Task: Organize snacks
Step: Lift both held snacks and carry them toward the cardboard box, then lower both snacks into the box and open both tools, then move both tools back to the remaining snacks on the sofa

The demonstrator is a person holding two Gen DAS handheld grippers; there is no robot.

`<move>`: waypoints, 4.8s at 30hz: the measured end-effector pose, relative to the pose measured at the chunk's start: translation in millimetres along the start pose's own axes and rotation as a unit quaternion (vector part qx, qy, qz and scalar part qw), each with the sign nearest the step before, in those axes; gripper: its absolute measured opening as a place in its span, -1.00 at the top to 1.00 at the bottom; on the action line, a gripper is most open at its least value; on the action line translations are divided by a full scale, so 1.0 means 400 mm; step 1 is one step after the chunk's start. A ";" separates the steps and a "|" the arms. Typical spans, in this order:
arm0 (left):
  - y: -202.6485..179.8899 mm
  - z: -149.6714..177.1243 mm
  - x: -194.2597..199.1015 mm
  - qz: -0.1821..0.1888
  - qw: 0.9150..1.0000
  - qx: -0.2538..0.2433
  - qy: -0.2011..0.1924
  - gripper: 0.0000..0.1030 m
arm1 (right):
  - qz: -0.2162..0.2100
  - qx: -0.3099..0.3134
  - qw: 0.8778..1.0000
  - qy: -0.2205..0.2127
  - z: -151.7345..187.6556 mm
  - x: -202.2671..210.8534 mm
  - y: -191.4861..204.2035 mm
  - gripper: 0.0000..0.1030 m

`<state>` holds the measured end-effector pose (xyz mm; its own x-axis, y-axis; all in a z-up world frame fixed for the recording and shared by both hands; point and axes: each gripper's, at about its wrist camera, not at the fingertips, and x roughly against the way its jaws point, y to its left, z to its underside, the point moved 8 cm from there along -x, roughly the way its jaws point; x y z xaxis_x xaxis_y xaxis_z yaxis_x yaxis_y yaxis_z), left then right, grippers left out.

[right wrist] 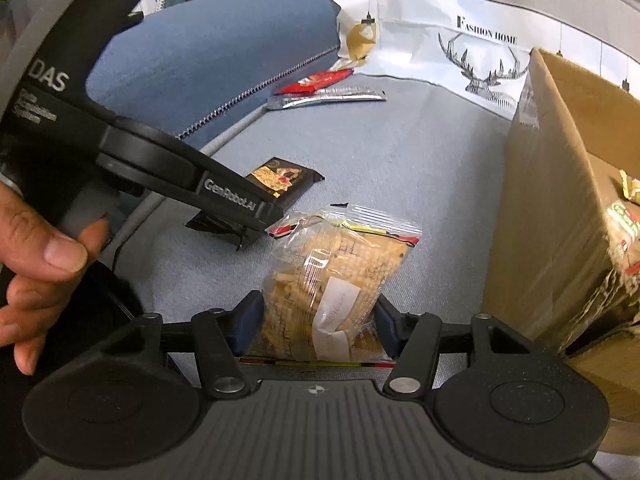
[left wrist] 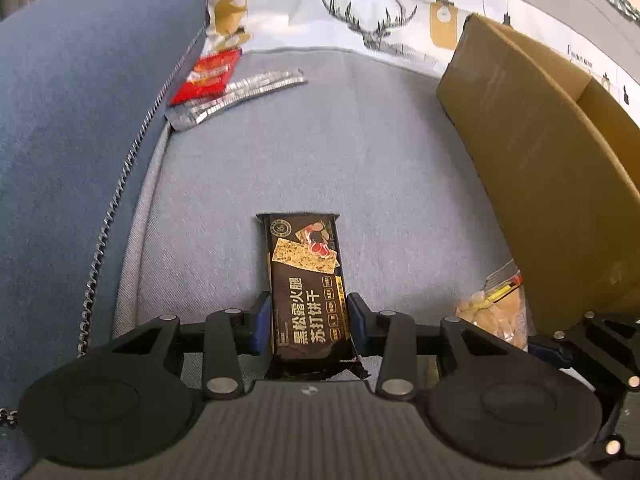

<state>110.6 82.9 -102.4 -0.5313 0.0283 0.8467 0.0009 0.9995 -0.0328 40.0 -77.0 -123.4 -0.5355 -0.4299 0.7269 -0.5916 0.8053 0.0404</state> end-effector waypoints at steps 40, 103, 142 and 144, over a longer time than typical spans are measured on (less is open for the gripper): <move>0.043 -0.013 0.097 0.034 0.994 0.043 -0.097 0.18 | -0.018 0.039 0.997 -0.057 -0.027 0.115 0.050 -0.15; -0.626 -0.323 0.358 0.187 0.944 -0.002 -0.272 0.15 | 0.136 -0.249 0.916 -0.285 -0.028 0.444 -0.637 -0.16; -0.109 -0.054 0.156 0.010 0.961 -0.023 -0.275 0.68 | 0.114 -0.158 0.947 -0.256 -0.080 0.356 -0.426 0.12; -0.121 -0.053 0.155 0.006 0.960 -0.034 -0.277 0.69 | 0.105 -0.154 0.948 -0.257 -0.091 0.351 -0.414 0.12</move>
<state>95.8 36.8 -37.0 -0.9004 0.0458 0.4327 0.0558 0.9984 0.0106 84.8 -255.9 -2.8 -0.8919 -0.3257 0.3138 -0.2779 0.9421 0.1878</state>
